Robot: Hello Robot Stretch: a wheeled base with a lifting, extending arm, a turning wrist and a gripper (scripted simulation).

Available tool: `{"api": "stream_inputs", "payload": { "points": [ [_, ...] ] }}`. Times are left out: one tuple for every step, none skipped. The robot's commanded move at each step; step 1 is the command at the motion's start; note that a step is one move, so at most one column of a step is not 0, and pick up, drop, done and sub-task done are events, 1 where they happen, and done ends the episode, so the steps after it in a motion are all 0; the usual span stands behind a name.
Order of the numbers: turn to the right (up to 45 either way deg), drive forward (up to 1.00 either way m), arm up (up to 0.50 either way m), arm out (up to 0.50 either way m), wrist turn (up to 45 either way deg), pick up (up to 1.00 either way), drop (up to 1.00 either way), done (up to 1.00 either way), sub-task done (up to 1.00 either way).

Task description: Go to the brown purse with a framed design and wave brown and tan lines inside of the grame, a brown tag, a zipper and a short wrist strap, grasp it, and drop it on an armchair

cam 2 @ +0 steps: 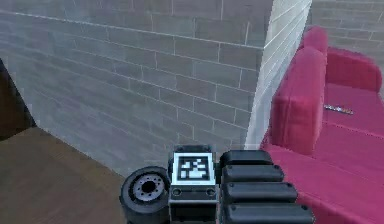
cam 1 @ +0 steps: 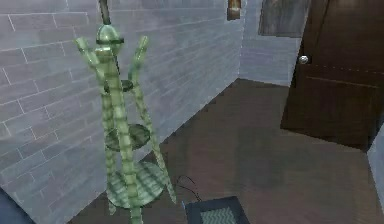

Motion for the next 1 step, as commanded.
{"api": "stream_inputs", "payload": {
  "points": [
    [-30.0, 0.00, 0.00, 0.00, 0.0, 0.00, 0.00, 0.00, 0.00]
  ]
}}
